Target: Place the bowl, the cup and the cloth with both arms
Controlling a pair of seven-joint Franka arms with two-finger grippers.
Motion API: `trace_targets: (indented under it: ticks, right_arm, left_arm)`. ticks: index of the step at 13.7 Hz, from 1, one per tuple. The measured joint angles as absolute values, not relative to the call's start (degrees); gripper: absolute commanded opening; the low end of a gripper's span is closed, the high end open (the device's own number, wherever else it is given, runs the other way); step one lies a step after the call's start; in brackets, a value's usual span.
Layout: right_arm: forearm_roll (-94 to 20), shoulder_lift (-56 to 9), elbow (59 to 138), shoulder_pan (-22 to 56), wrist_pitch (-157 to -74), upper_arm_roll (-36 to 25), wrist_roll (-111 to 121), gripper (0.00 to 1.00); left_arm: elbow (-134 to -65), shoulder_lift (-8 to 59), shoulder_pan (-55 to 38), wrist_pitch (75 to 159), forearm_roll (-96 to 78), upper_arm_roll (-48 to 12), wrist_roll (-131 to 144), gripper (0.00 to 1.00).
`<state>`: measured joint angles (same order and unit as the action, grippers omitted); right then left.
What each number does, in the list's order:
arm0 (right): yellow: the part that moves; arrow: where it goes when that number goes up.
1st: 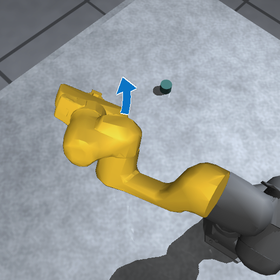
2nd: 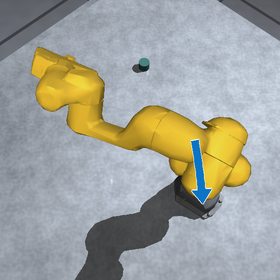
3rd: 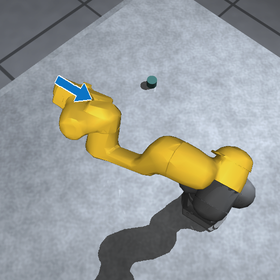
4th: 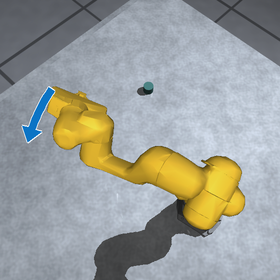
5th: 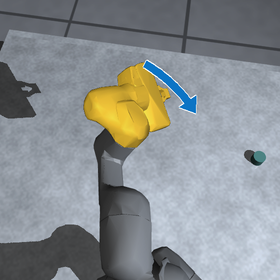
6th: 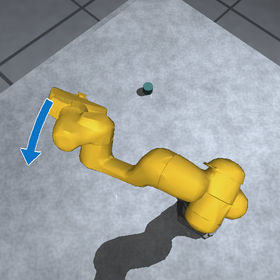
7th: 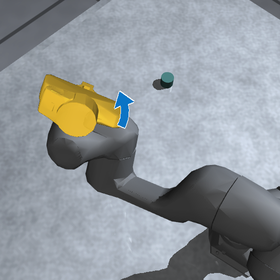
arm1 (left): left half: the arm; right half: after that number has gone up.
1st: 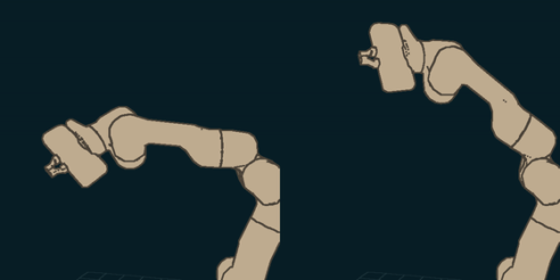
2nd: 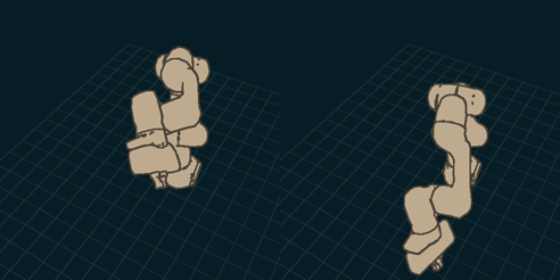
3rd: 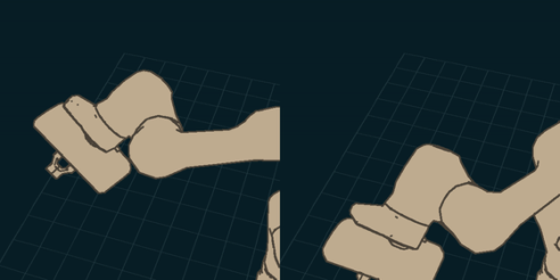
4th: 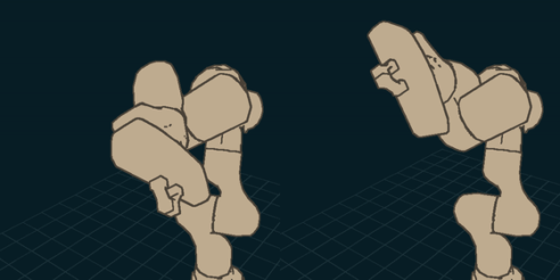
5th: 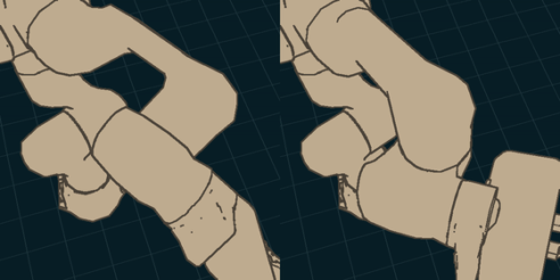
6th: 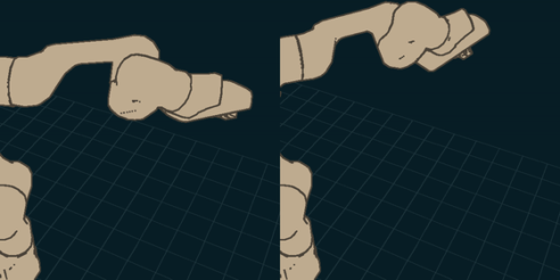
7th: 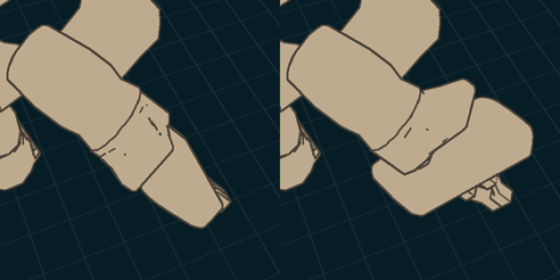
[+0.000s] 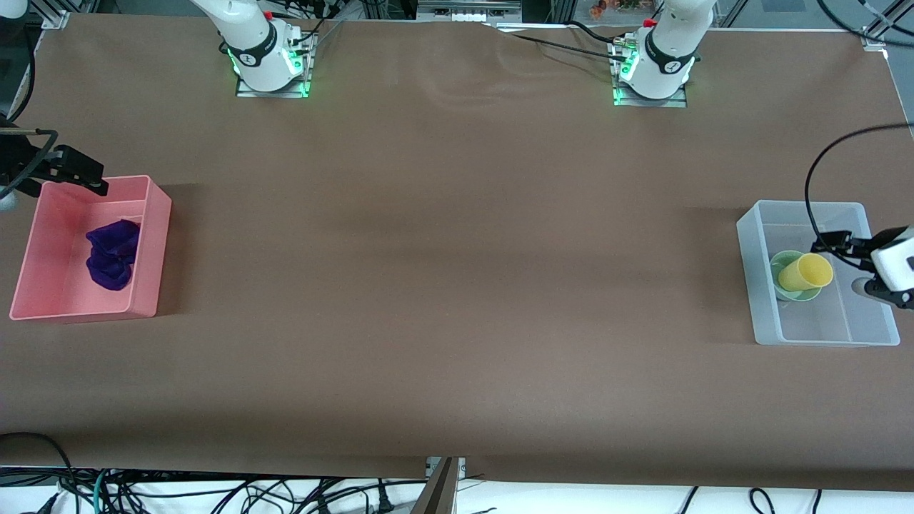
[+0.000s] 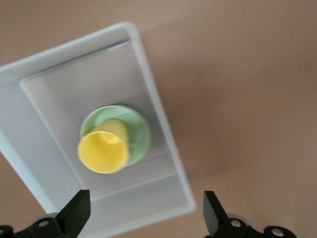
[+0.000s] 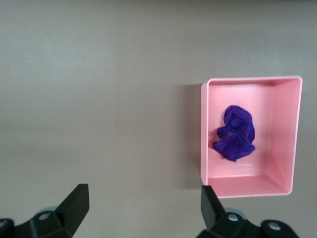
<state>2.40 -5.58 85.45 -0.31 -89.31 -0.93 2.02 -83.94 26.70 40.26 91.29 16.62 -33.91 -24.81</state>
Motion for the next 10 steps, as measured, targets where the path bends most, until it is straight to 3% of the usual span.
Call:
trace_targets:
  ticks: [5,8,10]
  right_arm:
    - [2.5,-5.7,85.5,-0.2,-88.5,-0.9,0.4,1.0]
    - [2.6,-5.9,85.5,-0.1,-88.5,-0.8,0.3,1.0]
    - [2.6,-6.0,85.5,-0.1,-88.5,-0.9,0.2,1.0]
  left_arm:
    - [-75.0,24.3,36.5,80.6,15.7,-42.7,-20.5,1.0]
    - [-71.4,23.9,29.5,77.3,15.7,-42.2,-16.7,1.0]
    - [-71.1,22.2,24.1,78.9,15.7,-38.3,-12.2,1.0]
